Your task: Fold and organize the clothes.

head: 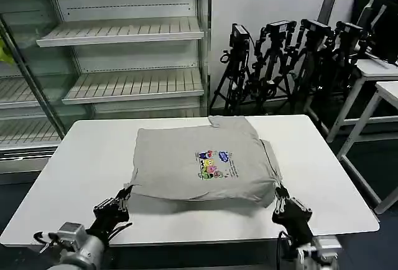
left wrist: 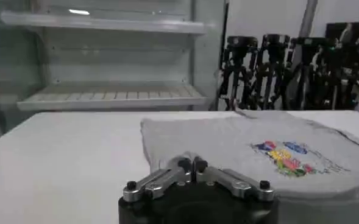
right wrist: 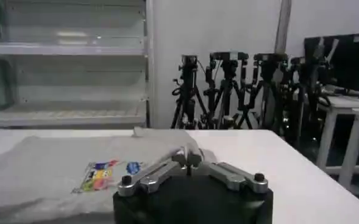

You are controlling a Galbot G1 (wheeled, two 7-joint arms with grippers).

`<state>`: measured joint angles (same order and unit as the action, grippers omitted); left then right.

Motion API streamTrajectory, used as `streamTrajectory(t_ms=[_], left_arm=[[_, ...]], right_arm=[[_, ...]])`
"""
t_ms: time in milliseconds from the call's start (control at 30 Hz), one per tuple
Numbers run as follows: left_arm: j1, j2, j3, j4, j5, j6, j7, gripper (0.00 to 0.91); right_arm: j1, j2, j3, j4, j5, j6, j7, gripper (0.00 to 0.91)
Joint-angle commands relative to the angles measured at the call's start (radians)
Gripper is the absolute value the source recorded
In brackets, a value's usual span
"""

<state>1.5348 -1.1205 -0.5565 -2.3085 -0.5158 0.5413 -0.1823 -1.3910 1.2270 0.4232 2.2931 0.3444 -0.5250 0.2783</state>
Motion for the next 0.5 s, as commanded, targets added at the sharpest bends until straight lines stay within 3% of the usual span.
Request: streamTrajectory(t_ms=[33,133,500], left_arm=[[-0.28,0.125,0.106,0.268,-0.056,0.009,0.0,0.071],[-0.348,0.137,0.149,0.333,-0.068,0.012,0.0,0.071],[-0.477,0.137,0.228,0.465,-0.071,0.009,-0.003,0.081]], right_arm=[[0.245,-0.053,-0.031,-0.201,0.112,-0.027,0.018,0.0],[0.339,-0.062,-0.068,-0.279,0.144,-0.044,0.027,0.0],[0.555,-0.042,-0.171,-0.514,0.13,-0.052,0.027,0.0]])
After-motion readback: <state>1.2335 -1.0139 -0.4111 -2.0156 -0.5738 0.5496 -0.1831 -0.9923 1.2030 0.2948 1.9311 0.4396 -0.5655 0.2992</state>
